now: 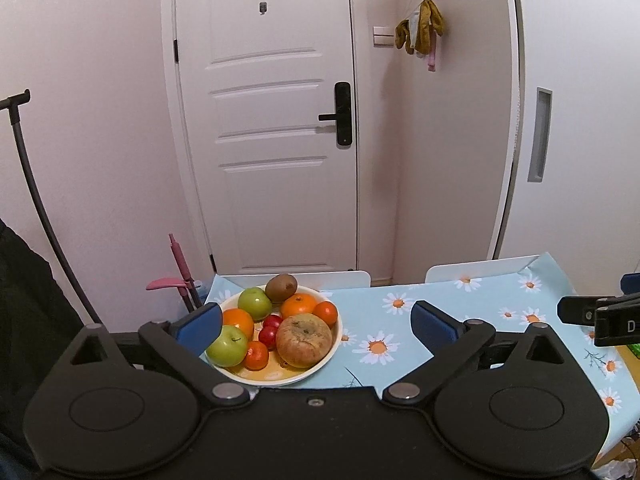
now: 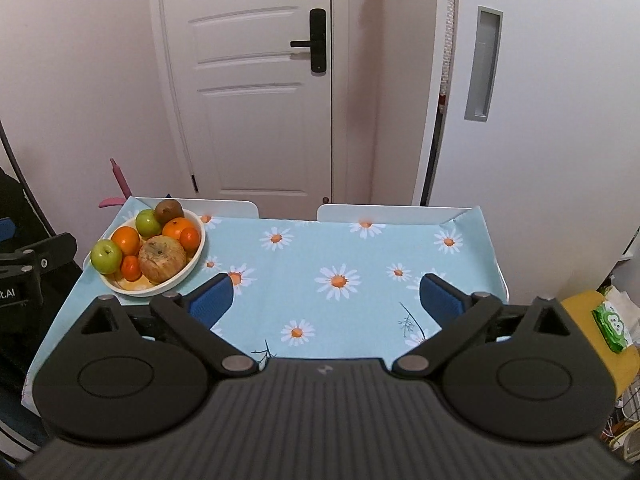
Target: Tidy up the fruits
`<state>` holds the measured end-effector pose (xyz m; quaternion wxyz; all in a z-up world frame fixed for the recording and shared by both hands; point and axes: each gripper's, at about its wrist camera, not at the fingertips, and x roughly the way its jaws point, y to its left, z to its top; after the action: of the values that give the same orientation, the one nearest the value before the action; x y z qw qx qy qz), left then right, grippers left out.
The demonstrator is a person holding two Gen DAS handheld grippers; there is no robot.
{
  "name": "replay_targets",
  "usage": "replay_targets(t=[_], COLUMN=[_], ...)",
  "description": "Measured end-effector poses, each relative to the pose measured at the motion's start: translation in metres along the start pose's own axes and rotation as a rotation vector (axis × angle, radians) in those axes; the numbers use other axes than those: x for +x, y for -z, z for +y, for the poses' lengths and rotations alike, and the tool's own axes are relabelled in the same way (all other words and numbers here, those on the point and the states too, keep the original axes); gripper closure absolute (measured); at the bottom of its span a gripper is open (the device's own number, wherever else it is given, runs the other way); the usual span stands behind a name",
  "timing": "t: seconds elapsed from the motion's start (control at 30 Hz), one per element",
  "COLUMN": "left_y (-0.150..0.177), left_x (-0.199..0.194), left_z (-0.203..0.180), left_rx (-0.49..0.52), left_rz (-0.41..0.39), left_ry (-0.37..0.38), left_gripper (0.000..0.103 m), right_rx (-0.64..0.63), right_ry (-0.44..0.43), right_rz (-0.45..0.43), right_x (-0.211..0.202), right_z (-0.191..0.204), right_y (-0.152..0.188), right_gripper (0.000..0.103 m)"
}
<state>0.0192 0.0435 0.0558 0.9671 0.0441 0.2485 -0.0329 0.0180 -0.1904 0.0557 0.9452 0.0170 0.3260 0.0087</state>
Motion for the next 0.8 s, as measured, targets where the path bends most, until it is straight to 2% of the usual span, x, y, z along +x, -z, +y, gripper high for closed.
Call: replay_targets(t=[0.8], left_y=[0.0002], left_x=[-0.0002], left_z=[-0.0044], left_rx=[0.001], left_rz=[-0.008], left_ry=[0.005], left_gripper=[0.001], right_rx=[0.020], right_ry=[0.018], right_rz=[0.002], right_x=[0.0005], right_z=[-0.0041], right_y=[-0.0017], right_gripper=[0.000])
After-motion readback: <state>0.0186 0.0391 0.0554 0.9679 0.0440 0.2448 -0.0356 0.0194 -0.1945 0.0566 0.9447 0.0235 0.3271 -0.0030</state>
